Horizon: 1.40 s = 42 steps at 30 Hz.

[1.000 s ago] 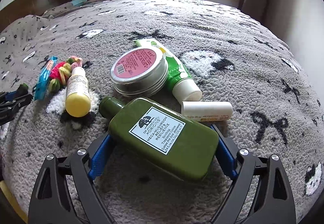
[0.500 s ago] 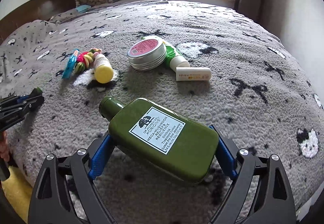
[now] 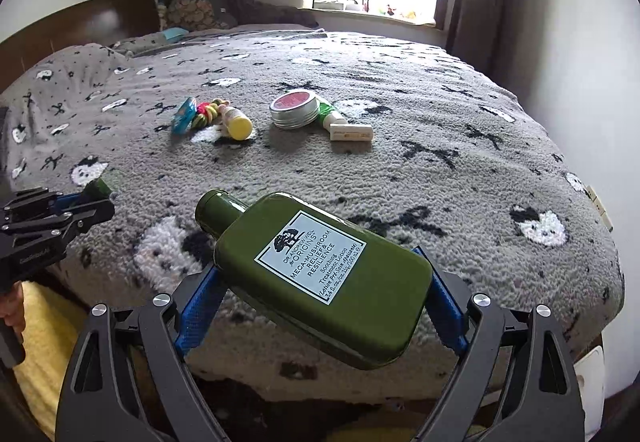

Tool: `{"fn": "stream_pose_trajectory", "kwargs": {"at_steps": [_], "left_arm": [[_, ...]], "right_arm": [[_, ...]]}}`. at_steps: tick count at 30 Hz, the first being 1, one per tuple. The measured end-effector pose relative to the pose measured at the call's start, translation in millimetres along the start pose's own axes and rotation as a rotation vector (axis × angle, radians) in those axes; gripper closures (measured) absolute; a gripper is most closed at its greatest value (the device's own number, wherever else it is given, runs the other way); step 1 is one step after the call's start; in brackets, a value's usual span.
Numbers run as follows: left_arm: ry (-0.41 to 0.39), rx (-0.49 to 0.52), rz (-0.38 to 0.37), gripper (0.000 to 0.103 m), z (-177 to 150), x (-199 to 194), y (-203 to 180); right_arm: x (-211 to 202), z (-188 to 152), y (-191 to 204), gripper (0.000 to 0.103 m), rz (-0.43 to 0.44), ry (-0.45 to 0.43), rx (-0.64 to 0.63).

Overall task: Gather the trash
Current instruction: 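Lower the spool and large green bottle below the bed edge toward the bin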

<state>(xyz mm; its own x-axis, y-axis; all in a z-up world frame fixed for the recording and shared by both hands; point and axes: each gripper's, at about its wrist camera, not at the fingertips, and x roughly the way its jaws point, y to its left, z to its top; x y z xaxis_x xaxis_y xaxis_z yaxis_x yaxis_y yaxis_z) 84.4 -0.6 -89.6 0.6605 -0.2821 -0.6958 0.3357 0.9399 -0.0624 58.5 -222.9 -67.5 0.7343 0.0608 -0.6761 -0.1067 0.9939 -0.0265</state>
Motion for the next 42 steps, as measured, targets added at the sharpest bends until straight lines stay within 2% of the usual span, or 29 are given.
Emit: {"fn": "stream_pose_trajectory", "kwargs": {"at_steps": [7,14,24,34,42], "left_arm": [[-0.024,0.027,-0.030,0.078,-27,-31,-28],[0.005,0.025,-0.059,0.078,-63,-43,-39],[0.136,0.007,-0.075,0.078,-115,-16,-42],[0.317,-0.041,-0.085,0.078,-171,28,-31],[0.408,-0.070,-0.092,0.078,-194,49,-28]], "right_arm": [[-36,-30,9,0.014,-0.030,-0.039,-0.012],[-49,-54,20,0.014,-0.013,-0.031,-0.012],[-17,-94,42,0.014,0.035,0.106,-0.036],[27,-136,57,0.014,0.110,0.277,-0.022],[53,-161,67,0.014,0.152,0.392,-0.005]]}}
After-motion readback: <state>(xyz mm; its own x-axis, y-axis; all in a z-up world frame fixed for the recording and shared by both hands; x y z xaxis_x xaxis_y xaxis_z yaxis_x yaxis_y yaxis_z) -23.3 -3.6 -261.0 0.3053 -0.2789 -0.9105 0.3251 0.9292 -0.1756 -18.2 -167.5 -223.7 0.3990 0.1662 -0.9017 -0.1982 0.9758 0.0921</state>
